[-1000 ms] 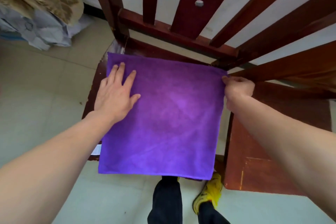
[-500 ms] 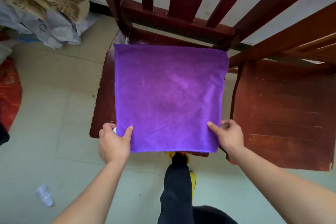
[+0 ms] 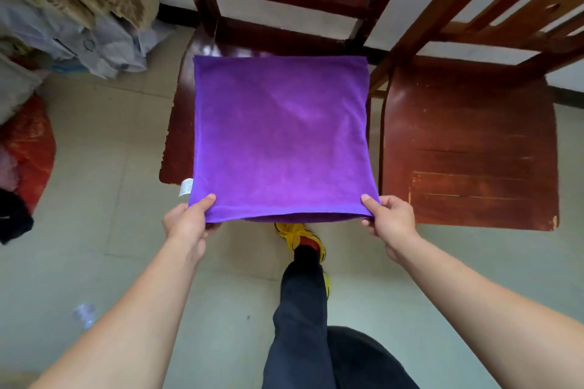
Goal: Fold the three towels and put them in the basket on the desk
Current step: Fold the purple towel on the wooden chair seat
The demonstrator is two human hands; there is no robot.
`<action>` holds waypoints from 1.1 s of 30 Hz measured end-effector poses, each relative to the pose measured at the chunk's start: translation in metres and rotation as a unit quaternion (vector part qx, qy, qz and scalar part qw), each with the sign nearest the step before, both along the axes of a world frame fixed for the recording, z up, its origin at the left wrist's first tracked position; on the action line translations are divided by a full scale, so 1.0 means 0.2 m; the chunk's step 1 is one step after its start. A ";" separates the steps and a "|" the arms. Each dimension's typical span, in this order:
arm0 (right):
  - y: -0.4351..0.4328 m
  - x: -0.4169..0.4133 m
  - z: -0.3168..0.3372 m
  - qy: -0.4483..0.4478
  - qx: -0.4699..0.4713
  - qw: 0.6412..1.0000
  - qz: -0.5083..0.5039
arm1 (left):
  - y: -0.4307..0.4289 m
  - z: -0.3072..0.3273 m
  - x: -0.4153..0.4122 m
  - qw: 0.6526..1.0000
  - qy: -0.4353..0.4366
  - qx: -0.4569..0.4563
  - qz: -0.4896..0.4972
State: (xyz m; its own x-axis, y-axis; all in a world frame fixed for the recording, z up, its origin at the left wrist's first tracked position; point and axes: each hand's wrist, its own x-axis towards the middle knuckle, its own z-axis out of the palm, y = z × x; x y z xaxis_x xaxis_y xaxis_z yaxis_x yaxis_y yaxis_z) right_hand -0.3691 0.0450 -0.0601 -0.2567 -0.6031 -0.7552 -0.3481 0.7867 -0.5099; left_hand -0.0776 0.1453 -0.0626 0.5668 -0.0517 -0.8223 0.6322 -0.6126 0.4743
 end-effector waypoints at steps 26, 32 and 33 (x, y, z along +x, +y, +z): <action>-0.37 0.25 0.28 -0.221 0.152 0.933 -0.240 | -0.20 0.24 0.42 0.987 0.161 -0.012 0.022; -0.59 0.38 0.10 -0.186 0.159 0.932 -0.268 | -0.47 0.07 0.53 0.981 0.194 0.011 0.004; -0.61 0.39 0.08 -0.183 0.151 0.932 -0.275 | -0.50 0.04 0.54 0.981 0.193 0.013 0.003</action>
State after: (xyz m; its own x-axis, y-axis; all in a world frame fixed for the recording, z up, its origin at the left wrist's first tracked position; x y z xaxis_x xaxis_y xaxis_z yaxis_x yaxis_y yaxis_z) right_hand -0.2903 -0.0776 -0.0448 -0.1556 -0.2029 -0.9668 0.3032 0.9216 -0.2422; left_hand 0.0296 0.0444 -0.0542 0.2128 -0.0253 -0.9768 0.7651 -0.6175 0.1827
